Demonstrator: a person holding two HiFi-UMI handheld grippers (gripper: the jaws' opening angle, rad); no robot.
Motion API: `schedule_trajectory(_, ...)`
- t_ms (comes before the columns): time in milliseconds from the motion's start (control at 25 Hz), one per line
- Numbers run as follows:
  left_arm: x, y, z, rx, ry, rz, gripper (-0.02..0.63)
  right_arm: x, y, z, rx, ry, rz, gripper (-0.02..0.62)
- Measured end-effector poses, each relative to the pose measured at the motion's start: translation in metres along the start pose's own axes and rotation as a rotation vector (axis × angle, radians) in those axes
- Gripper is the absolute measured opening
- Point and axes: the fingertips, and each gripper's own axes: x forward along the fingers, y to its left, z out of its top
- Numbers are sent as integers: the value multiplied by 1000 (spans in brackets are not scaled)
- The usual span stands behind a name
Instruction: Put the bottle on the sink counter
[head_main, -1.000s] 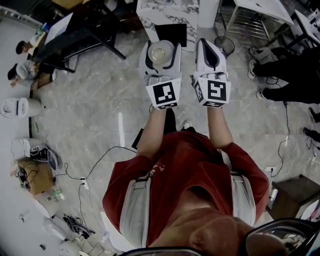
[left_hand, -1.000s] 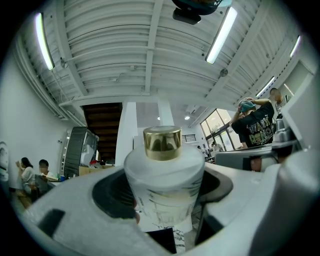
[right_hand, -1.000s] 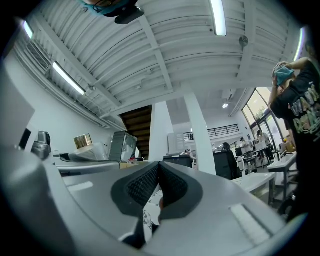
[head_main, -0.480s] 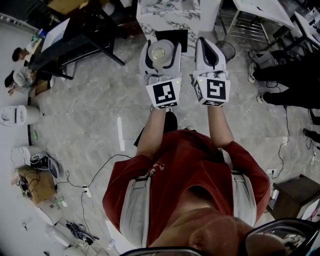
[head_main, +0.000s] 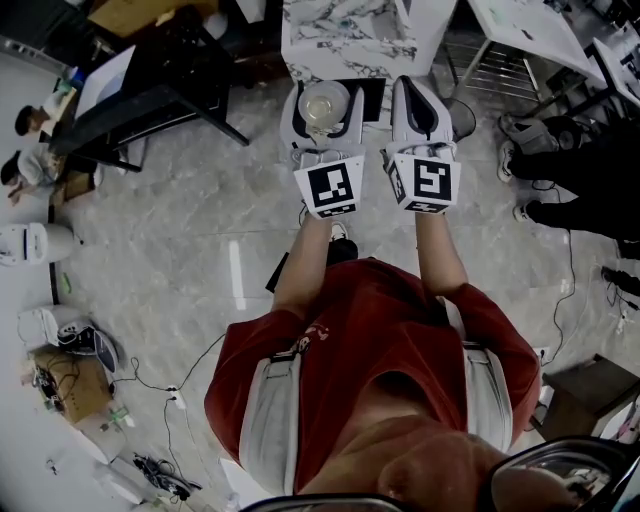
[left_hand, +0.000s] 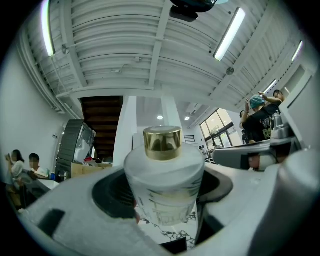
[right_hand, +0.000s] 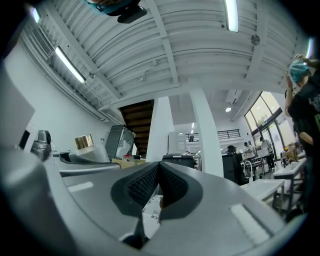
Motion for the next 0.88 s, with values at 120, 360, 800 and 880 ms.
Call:
schedule_trajectory(120,18,21,-4,-3,-3,-8,337,27,10,-3,-8,-1,-4,0)
schedule_trajectory(360,49,62,-10,-6,-11,-20,337,73,28,-6,-16,-11,-19,0)
schedule_trajectory(800,92,117,-26,-26,-18,-43,337,133,52,-20,-26,-8,-50,0)
schedule_trajectory(880,99,121,-26,-46,-40,-42,337,140,51,-23,-25,-3,-58,0)
